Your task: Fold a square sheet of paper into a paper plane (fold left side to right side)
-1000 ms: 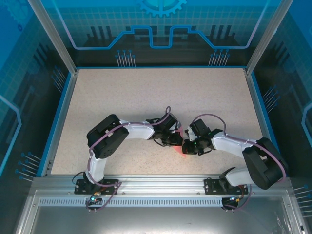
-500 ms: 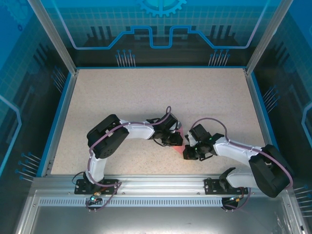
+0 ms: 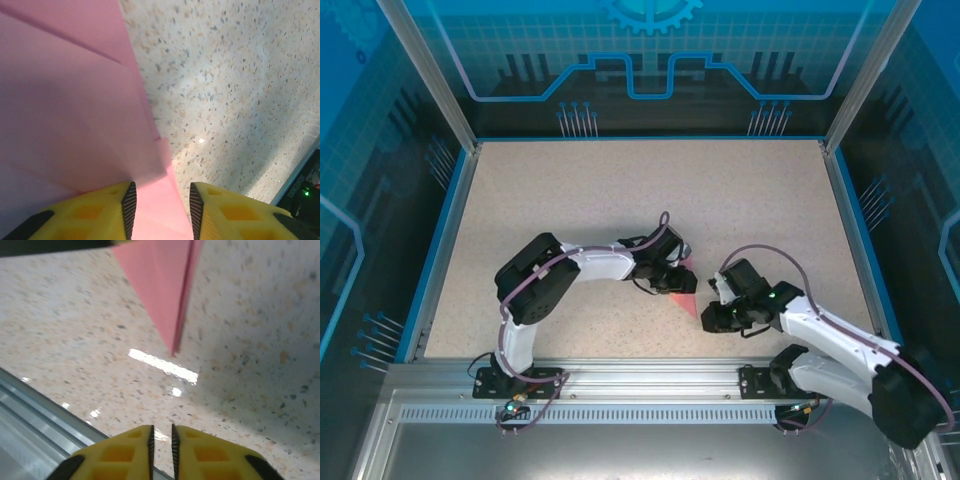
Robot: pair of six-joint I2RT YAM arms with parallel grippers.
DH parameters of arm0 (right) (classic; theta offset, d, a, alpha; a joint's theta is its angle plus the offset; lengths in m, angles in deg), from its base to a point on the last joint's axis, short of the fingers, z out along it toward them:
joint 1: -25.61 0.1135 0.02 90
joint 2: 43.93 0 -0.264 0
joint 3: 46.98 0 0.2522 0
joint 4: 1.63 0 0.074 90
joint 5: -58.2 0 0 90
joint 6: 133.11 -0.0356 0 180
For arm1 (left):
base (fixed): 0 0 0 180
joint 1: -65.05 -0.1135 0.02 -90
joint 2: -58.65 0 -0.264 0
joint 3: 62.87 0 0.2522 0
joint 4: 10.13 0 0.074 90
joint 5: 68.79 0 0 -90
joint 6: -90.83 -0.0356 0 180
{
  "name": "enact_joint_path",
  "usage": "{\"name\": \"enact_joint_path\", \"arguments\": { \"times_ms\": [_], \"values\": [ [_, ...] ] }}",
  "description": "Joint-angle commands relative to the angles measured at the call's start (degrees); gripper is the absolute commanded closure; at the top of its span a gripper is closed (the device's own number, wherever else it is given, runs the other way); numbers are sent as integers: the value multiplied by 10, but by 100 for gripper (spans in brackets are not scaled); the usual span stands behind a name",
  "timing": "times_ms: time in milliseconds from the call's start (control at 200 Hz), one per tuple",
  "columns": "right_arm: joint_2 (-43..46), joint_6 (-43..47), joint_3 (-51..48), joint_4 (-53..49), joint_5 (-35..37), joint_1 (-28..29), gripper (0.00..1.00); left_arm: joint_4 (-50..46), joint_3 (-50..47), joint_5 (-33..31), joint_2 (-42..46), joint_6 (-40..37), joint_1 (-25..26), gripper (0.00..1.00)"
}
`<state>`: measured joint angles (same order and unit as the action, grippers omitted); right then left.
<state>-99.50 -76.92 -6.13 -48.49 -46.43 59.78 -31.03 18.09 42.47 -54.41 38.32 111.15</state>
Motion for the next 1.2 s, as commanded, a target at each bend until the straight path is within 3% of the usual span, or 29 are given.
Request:
{"name": "enact_joint_path", "arguments": {
  "times_ms": [0, 120, 340, 835, 1195],
  "values": [
    [32, 21, 25, -24, 24, -13, 70, -32, 6, -9, 62, -19, -27, 57],
    [57, 26, 31, -24, 52, -23, 57, -31, -27, -17, 108, -16, -60, 50],
    [84, 27, 17, -11, 64, -29, 46, 13, -92, -1, 115, 18, -97, 49],
    [82, 28, 5, -8, 56, -35, 46, 108, -55, 59, 14, 60, -97, 56],
    [72, 28, -2, 5, 47, -41, 45, 108, -18, 79, -20, 64, -95, 60]
  ]
}}
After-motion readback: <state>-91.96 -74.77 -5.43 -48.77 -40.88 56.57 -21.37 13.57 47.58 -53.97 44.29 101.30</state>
